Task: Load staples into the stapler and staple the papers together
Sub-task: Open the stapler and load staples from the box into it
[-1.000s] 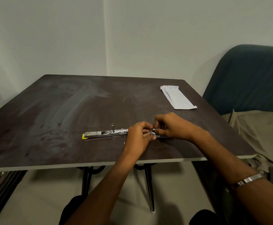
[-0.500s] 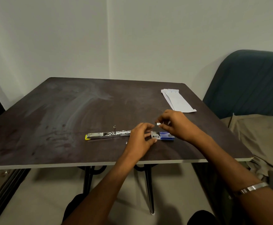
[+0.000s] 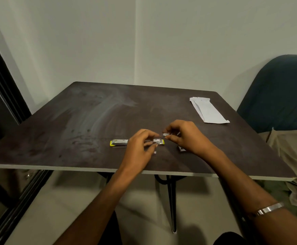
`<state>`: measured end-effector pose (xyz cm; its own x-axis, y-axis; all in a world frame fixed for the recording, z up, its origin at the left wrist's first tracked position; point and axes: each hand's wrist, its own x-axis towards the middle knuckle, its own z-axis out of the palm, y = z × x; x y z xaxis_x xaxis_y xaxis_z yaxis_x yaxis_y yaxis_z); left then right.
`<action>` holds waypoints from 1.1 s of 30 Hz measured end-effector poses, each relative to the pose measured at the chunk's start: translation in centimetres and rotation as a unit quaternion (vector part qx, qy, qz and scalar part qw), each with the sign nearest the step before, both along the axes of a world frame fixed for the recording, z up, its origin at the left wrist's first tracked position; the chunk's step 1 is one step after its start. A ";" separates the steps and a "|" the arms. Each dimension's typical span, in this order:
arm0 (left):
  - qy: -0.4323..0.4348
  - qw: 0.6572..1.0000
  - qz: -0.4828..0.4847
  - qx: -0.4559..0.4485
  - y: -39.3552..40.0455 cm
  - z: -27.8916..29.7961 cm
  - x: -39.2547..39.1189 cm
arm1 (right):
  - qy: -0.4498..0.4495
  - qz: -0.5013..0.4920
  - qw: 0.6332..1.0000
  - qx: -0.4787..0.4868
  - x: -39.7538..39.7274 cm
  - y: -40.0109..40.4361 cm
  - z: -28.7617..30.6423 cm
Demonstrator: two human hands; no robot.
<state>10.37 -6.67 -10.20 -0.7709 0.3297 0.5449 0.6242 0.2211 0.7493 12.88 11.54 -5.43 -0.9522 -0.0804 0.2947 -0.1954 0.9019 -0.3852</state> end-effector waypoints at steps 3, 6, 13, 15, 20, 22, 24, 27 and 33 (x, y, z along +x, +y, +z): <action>0.013 0.999 0.039 -0.010 -2.4 0.3 -0.7 | -0.004 0.010 1.000 -0.005 -0.7 -1.6 -0.8; 0.005 0.999 0.047 0.000 -4.3 0.4 -1.3 | -0.008 0.010 1.000 -0.005 -1.5 -2.8 -1.5; -0.007 0.997 0.068 -0.034 -5.3 -0.8 -2.8 | -0.010 -0.011 1.000 -0.021 -2.8 -4.2 -2.8; -0.005 0.996 0.072 -0.051 -5.2 -1.0 -3.3 | -0.012 -0.006 1.000 -0.015 -3.0 -4.3 -3.1; -0.005 0.995 0.057 -0.079 -4.2 -1.1 -4.0 | -0.029 -0.006 0.999 -0.014 -3.4 -4.0 -3.6; -0.013 0.994 0.046 -0.097 -3.9 -1.2 -4.1 | -0.034 -0.009 0.999 -0.016 -3.6 -3.8 -3.5; -0.019 0.992 0.042 -0.116 -3.9 -1.4 -4.3 | -0.040 -0.008 0.999 -0.023 -3.7 -3.6 -3.3; -0.018 0.987 0.041 -0.156 -3.8 -1.5 -4.5 | -0.056 -0.001 0.997 -0.046 -3.9 -3.3 -2.8; -0.031 0.983 0.043 -0.173 -3.7 -1.6 -4.5 | -0.108 0.013 0.993 -0.047 -4.2 -2.9 -1.9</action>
<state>5.86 -10.34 -11.84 -0.8320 0.4192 0.3633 0.5481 0.5198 0.6553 8.63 8.61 -7.37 -0.9920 -0.0870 0.0918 -0.1216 0.8556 -0.5032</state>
